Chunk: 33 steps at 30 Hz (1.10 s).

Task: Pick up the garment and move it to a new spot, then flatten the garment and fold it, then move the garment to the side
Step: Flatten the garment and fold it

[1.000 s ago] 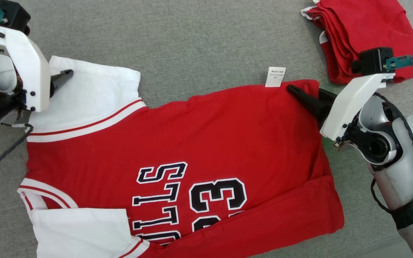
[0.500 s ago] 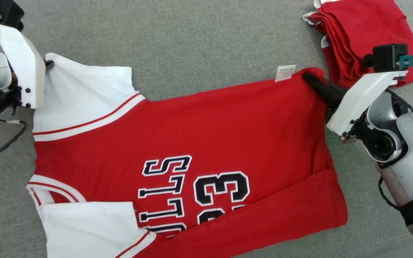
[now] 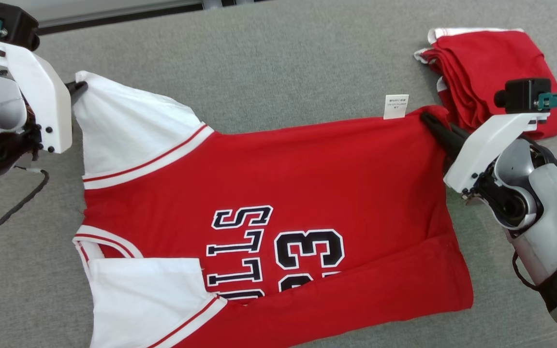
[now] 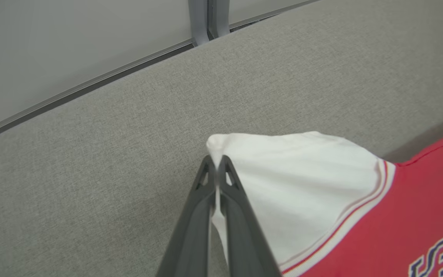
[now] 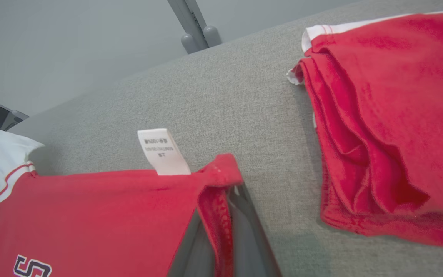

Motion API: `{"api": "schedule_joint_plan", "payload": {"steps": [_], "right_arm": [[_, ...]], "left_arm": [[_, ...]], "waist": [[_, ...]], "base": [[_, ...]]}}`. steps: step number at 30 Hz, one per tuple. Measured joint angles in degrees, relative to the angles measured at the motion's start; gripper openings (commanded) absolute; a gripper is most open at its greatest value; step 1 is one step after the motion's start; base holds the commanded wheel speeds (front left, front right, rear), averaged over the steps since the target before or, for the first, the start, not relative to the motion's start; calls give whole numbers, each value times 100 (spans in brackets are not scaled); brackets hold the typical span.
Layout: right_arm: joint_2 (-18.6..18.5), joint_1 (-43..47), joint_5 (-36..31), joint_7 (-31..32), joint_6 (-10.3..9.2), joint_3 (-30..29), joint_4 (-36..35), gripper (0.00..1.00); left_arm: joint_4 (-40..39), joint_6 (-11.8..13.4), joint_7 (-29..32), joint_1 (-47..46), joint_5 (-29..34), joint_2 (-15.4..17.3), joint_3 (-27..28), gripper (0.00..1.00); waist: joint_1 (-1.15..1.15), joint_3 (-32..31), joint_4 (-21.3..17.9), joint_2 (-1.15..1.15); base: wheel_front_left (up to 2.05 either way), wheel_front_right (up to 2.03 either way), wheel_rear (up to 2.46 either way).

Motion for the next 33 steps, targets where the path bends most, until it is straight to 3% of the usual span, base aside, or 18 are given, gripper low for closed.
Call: {"api": "schedule_joint_plan", "payload": {"steps": [8, 15, 25, 33], "right_arm": [[-209, 284, 123, -21, 0, 285, 196, 0], [-347, 530, 186, 26, 0, 660, 288, 0], [-523, 504, -19, -278, 0, 1202, 522, 0], [-754, 553, 280, 288, 0, 1723, 408, 0]], "left_arm": [[-637, 1, 244, 372, -634, 293, -330, 0], [-1506, 1, 855, 803, -1314, 626, -622, 0], [-2190, 7, 1491, 1112, -1694, 1065, -801, 0], [-2525, 109, 1785, 1324, -1889, 1229, -884, 0]], "waist": [[0, -613, 103, 0], [0, -1108, 215, 0], [0, -1362, 368, 0], [0, -1432, 432, 0]], "base": [[0, 0, 0], [0, 0, 0], [0, 0, 0], [0, 0, 0]]}}
